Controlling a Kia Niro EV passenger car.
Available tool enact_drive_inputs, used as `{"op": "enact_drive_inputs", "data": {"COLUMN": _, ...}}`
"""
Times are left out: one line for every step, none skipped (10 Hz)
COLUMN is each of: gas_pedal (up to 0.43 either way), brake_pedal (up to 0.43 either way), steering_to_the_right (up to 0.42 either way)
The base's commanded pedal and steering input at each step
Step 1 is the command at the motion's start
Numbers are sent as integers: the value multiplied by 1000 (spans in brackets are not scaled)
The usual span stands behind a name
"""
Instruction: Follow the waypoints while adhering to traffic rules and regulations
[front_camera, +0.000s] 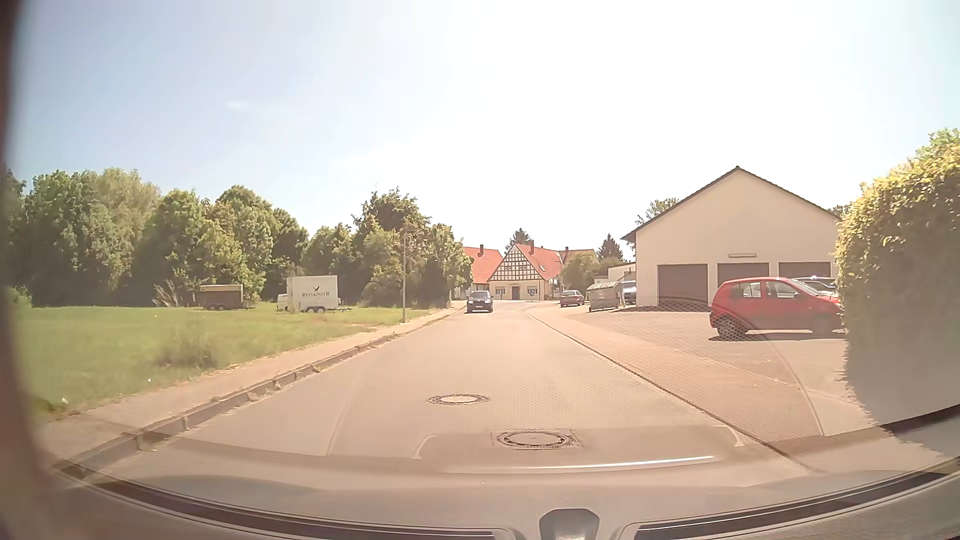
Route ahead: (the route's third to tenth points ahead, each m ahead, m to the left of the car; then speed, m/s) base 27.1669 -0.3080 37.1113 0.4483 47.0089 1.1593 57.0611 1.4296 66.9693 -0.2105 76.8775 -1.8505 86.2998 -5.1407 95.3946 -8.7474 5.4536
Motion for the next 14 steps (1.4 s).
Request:
{"op": "enact_drive_inputs", "data": {"gas_pedal": 197, "brake_pedal": 6, "steering_to_the_right": 62}}
{"op": "enact_drive_inputs", "data": {"gas_pedal": 197, "brake_pedal": 6, "steering_to_the_right": 61}}
{"op": "enact_drive_inputs", "data": {"gas_pedal": 197, "brake_pedal": 6, "steering_to_the_right": 56}}
{"op": "enact_drive_inputs", "data": {"gas_pedal": 197, "brake_pedal": 6, "steering_to_the_right": 49}}
{"op": "enact_drive_inputs", "data": {"gas_pedal": 197, "brake_pedal": 6, "steering_to_the_right": 41}}
{"op": "enact_drive_inputs", "data": {"gas_pedal": 197, "brake_pedal": 6, "steering_to_the_right": 30}}
{"op": "enact_drive_inputs", "data": {"gas_pedal": 197, "brake_pedal": 6, "steering_to_the_right": 18}}
{"op": "enact_drive_inputs", "data": {"gas_pedal": 197, "brake_pedal": 6, "steering_to_the_right": 3}}
{"op": "enact_drive_inputs", "data": {"gas_pedal": 197, "brake_pedal": 6, "steering_to_the_right": -4}}
{"op": "enact_drive_inputs", "data": {"gas_pedal": 197, "brake_pedal": 0, "steering_to_the_right": -6}}
{"op": "enact_drive_inputs", "data": {"gas_pedal": 197, "brake_pedal": 6, "steering_to_the_right": -6}}
{"op": "enact_drive_inputs", "data": {"gas_pedal": 197, "brake_pedal": 6, "steering_to_the_right": -6}}
{"op": "enact_drive_inputs", "data": {"gas_pedal": 197, "brake_pedal": 6, "steering_to_the_right": -9}}
{"op": "enact_drive_inputs", "data": {"gas_pedal": 197, "brake_pedal": 6, "steering_to_the_right": -14}}
